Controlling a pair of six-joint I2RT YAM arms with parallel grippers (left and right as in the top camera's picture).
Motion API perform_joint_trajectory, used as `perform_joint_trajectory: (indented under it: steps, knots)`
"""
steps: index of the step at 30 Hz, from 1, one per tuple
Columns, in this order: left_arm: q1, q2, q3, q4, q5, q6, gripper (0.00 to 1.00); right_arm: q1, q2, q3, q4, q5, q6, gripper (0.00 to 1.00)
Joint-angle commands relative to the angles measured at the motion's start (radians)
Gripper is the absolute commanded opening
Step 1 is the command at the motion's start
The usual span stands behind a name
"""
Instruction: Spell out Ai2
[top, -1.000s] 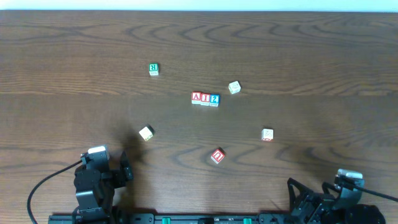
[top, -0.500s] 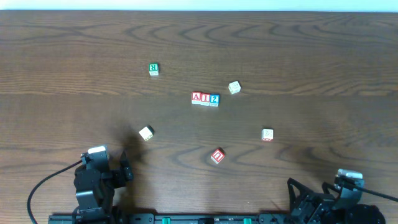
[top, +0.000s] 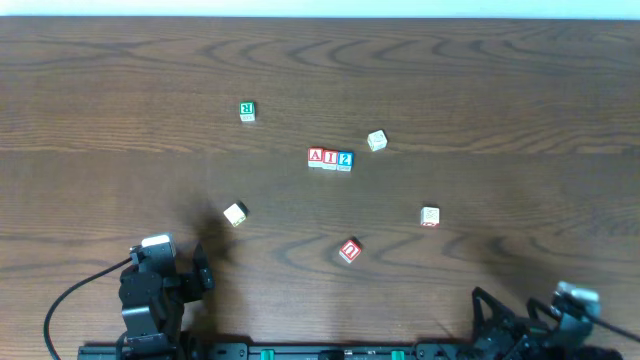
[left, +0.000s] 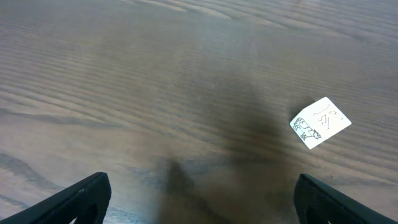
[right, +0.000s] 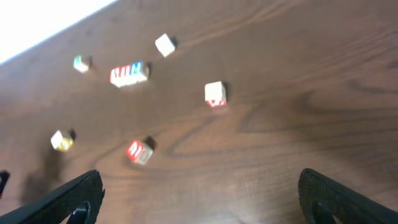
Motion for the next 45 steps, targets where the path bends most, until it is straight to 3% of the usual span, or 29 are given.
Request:
perform_joint_trajectory:
  steps: [1,8,19,33,45]
  knots:
    - [0.0,-0.008,-0.011,-0.005,0.0,0.004,0.96,-0.044,-0.056,0.001,-0.002,0.006,0.013,0.99]
    - [0.0,-0.008,-0.011,-0.005,0.0,0.004,0.95,-0.13,-0.076,-0.001,0.1,0.026,0.007,0.99]
    - [0.0,-0.008,-0.011,-0.005,0.0,0.004,0.95,-0.192,-0.093,-0.26,0.381,0.018,-0.339,0.99]
    - [0.0,-0.008,-0.011,-0.005,0.0,0.003,0.95,-0.191,-0.093,-0.638,0.503,0.014,-0.346,0.99]
    - [0.0,-0.008,-0.011,-0.005,0.0,0.004,0.95,-0.172,-0.094,-0.698,0.546,0.006,-0.346,0.99]
